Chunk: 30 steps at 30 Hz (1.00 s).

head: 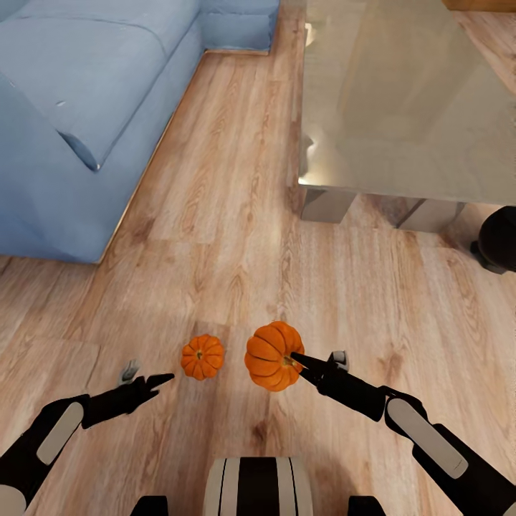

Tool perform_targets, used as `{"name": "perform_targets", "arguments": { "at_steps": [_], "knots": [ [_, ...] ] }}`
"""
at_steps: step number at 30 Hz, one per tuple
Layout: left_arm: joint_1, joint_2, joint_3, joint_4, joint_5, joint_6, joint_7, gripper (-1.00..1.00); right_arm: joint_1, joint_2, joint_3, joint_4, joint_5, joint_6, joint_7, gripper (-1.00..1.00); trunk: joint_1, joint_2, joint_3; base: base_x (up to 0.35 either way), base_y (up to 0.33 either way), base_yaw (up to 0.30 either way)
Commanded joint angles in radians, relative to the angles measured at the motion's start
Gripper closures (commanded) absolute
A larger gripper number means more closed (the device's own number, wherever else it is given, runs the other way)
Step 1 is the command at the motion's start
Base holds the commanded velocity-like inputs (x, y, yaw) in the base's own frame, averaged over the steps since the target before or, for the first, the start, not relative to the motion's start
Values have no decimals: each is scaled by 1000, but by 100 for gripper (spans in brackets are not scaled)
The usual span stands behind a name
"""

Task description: Place each of the two pumpkins and all three candles from the living room inside a cabinet in the living room (use any cabinet), then make sure every cabinet is closed, and position the cauldron so it is next to a table in the living room.

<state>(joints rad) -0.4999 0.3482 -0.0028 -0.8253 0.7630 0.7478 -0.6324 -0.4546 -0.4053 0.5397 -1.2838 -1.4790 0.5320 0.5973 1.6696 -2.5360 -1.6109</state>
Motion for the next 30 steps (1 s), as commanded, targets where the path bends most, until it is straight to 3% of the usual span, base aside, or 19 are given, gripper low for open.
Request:
{"name": "perform_targets", "arguments": {
  "at_steps": [1,7,30],
  "knots": [
    [0,1,13,0,4,5,0,-100,-1,0,2,0,-11,5,-1,100,0,0,0,234,0,-40],
    [0,1,43,0,2,5,2,-100,-1,1,2,0,-11,5,-1,100,0,0,0,84,0,-11],
    [0,2,46,0,-4,5,3,-100,-1,5,3,0,-9,3,-1,100,0,0,0,105,35,0]
  ]
}}
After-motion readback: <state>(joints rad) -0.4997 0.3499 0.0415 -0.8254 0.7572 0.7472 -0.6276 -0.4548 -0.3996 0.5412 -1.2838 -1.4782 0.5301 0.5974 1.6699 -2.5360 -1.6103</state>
